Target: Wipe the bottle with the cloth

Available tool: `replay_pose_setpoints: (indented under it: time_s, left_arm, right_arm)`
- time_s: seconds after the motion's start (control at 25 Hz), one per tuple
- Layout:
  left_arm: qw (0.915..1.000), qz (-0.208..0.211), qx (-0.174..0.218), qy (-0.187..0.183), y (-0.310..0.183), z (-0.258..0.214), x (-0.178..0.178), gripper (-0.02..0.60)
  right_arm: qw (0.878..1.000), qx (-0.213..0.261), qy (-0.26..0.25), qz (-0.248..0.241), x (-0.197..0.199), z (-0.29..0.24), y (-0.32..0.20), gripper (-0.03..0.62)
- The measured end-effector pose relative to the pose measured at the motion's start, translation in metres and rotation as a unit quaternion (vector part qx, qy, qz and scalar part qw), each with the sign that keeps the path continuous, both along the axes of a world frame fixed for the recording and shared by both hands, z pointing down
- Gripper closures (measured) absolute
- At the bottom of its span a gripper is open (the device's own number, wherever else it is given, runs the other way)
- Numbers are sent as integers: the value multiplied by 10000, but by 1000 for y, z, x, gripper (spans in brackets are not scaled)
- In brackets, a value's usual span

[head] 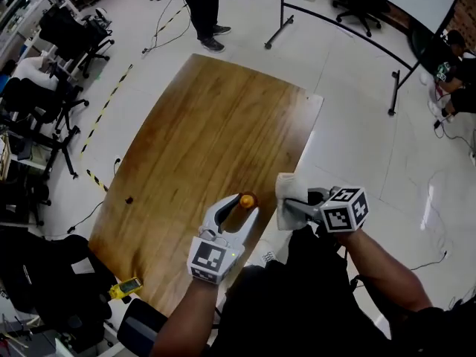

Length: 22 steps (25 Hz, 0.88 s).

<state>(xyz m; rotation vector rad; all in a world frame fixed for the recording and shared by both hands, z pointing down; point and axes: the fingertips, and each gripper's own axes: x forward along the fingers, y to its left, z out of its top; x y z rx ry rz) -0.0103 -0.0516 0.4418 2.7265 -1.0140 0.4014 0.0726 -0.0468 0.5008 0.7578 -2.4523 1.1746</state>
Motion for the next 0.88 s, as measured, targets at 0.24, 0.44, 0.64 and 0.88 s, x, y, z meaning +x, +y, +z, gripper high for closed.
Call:
replay_pose_setpoints:
  time_s: [0.24,0.44,0.64,0.88]
  left_arm:
    - [9992,-344,151,-162,11,-15,-11,390]
    - [9974,-688,39,-195,4,-18,-3,391]
    - [9886,-1466,-225,-255,-4,-14,-1,391]
    - [9633,-2614,-586,-184,-12,-7,-2,407]
  right_arm:
    - [9970,257,-169,-711,-10,-41,-5,519]
    - [9872,336,-369,-1517,-30,-50,-41,519]
    - [9596,-31,-648,-2738,-56,-47,-65,519]
    - [8936,-359,-685,-4420,-78,-30,-62,519]
